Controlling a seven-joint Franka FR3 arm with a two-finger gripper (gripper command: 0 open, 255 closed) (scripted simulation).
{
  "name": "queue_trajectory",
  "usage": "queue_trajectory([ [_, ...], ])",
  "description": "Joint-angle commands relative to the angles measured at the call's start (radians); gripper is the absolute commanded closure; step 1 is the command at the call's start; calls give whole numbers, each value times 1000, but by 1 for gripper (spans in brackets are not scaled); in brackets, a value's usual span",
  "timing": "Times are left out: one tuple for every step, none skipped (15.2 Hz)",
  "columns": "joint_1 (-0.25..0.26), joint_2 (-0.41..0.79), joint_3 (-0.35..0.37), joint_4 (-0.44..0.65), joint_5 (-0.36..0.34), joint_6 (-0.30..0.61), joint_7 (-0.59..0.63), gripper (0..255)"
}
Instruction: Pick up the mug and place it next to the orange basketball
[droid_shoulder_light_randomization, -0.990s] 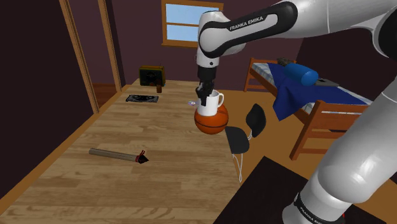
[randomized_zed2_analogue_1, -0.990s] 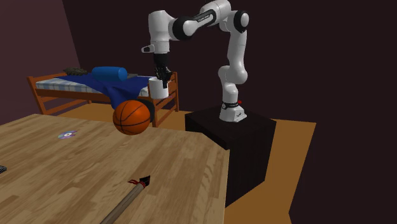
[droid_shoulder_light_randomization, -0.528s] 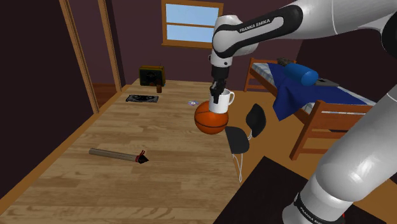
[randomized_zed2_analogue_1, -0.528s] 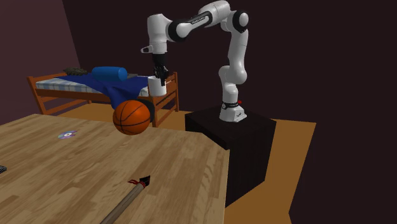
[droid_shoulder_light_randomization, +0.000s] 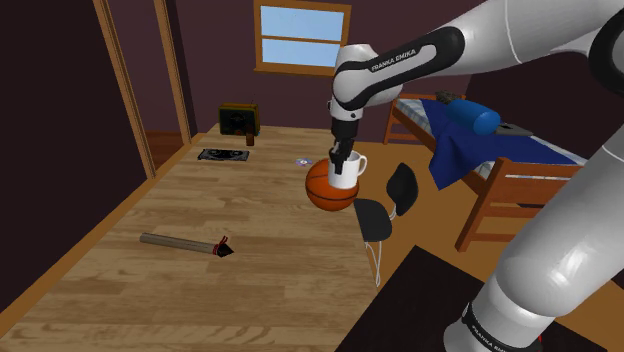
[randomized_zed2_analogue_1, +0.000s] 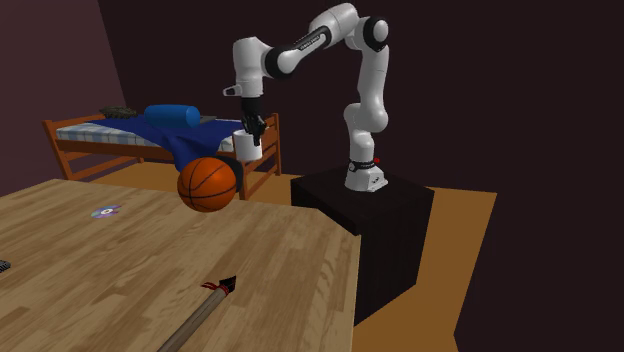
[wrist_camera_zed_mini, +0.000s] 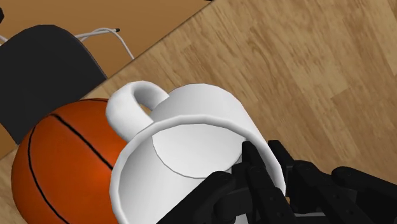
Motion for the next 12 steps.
queue_trajectory([
  [0, 9, 1, -18, -1, 28, 1, 255],
  [0, 14, 1, -27, -1, 42, 2, 255],
  [0, 19, 1, -35, -1, 55, 2, 255],
  [0, 25, 1, -43, -2, 69, 2, 255],
  [0, 30, 1, -51, -2, 82, 3, 255],
  [0, 36, 2, -59, -3, 96, 3, 255],
  [0, 42, 2, -66, -3, 110, 4, 255],
  [0, 49, 2, -74, -4, 123, 4, 255],
  [0, 55, 2, -81, -4, 137, 5, 255],
  [0, 62, 2, -88, -5, 151, 5, 255],
  [0, 69, 2, -94, -6, 164, 6, 255],
  [0, 76, 2, -101, -6, 178, 6, 255],
])
